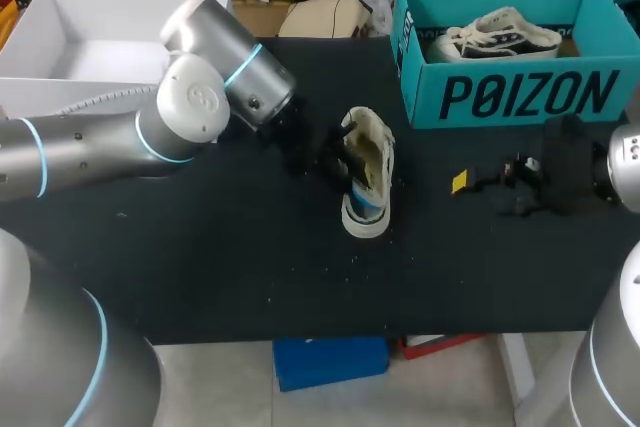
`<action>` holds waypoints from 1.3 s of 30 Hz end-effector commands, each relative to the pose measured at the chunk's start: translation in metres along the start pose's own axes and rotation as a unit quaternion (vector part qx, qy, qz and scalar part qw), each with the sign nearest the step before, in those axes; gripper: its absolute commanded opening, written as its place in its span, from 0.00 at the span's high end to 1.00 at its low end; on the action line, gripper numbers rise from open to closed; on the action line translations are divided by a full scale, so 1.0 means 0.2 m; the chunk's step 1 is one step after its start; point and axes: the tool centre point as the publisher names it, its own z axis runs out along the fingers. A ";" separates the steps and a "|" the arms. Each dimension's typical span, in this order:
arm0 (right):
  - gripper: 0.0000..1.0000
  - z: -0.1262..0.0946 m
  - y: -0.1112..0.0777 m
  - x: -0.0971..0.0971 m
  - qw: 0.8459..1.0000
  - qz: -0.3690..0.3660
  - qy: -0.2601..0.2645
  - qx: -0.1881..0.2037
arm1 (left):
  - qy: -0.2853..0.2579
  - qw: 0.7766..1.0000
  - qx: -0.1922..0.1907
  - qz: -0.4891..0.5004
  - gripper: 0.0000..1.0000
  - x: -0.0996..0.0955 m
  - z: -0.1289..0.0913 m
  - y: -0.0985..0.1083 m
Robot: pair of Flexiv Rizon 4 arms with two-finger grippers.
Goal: Take the shoe out of the shoebox, open the shoe tongue, remove and reinsert the insole, then place the shoe into the shoebox
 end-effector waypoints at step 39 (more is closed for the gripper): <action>0.00 0.00 0.00 0.00 1.000 0.000 -0.001 0.001 | 0.215 0.976 -0.034 -0.020 1.00 0.07 0.02 -0.07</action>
